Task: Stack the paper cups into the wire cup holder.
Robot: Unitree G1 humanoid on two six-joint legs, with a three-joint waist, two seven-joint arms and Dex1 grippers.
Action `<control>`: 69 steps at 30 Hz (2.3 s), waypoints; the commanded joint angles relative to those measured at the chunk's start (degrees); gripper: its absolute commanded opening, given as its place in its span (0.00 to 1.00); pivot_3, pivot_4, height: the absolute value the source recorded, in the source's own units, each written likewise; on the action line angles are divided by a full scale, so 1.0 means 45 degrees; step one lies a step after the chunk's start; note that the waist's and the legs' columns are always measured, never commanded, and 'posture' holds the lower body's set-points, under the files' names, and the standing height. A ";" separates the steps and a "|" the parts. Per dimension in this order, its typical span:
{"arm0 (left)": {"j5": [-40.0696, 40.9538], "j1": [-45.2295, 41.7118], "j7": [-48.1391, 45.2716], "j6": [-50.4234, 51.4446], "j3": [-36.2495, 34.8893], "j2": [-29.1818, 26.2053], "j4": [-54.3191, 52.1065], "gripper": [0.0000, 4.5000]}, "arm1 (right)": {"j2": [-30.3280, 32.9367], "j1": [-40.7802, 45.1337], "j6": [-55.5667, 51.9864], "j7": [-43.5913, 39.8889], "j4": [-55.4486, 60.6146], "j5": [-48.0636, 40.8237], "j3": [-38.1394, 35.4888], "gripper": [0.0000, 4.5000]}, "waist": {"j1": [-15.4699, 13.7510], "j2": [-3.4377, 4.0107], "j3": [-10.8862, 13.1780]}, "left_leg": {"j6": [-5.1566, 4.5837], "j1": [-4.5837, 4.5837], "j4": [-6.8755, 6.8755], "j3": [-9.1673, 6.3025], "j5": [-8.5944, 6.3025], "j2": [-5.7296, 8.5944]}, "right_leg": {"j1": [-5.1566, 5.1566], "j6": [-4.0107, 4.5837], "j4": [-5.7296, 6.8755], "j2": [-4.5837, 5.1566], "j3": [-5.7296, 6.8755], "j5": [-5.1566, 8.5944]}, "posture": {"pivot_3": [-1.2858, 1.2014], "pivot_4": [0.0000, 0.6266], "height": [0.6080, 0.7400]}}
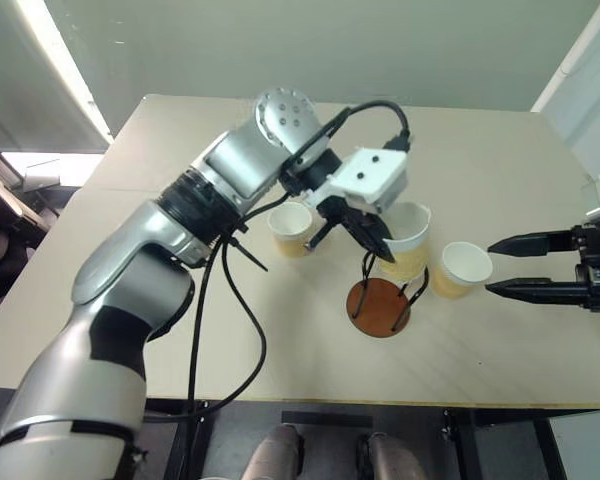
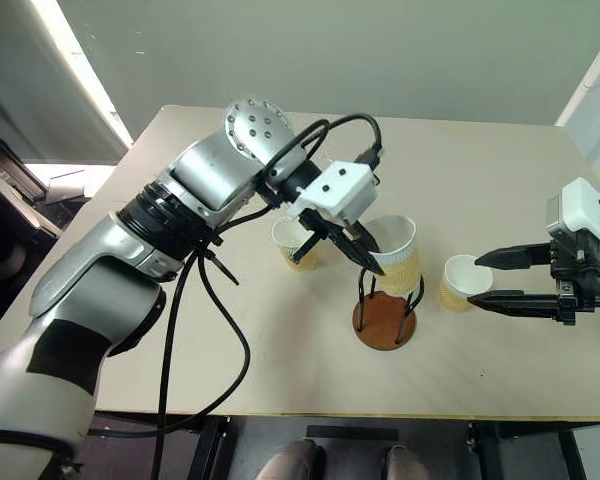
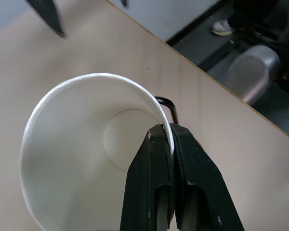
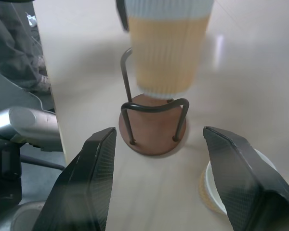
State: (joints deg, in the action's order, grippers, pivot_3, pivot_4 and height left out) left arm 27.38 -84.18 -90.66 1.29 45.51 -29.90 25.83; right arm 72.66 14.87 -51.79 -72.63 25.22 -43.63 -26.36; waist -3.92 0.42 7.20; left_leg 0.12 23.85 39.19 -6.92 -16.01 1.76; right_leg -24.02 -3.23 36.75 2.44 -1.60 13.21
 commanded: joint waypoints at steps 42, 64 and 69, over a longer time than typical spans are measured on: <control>0.0643 0.4162 0.0528 0.7667 -0.7764 -0.3837 -0.5113 1.00 | 0.0133 0.4614 0.4685 -0.0755 -0.3564 0.6378 0.7939 0.99 | 0.0066 0.0010 -0.0005 | -0.0071 0.0029 0.0194 0.0002 -0.0036 0.0012 | 0.0004 -0.0058 0.0034 -0.0003 -0.0009 -0.0008 | 0.52 0.24 1.00; 0.0104 0.5358 0.0884 0.7271 -0.8442 -0.4774 -0.5876 1.00 | -0.1829 0.5486 0.7148 -0.1730 -0.6029 0.9881 0.9701 0.54 | 0.0131 0.0010 -0.0005 | -0.0071 0.0021 0.0186 0.0000 -0.0036 0.0013 | 0.0007 -0.0052 0.0035 0.0002 -0.0010 -0.0006 | 0.52 0.24 1.00; 0.0871 0.5811 0.0935 0.7840 -0.9358 -0.4954 -0.6196 1.00 | -0.1433 0.5316 0.7424 -0.2168 -0.5958 0.9641 0.9195 0.12 | 0.0134 0.0010 -0.0005 | -0.0070 0.0023 0.0182 0.0002 -0.0037 0.0013 | 0.0007 -0.0051 0.0036 0.0002 -0.0011 -0.0006 | 0.52 0.24 1.00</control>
State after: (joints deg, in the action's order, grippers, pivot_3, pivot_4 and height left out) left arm 29.60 -58.12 -86.61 35.71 6.37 -51.02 -0.12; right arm 64.27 38.22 -19.16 -81.59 -2.44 0.14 18.46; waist -3.32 0.47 7.18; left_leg -0.19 23.95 40.00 -6.91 -16.17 1.82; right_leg -23.99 -3.46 36.92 2.45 -1.65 13.18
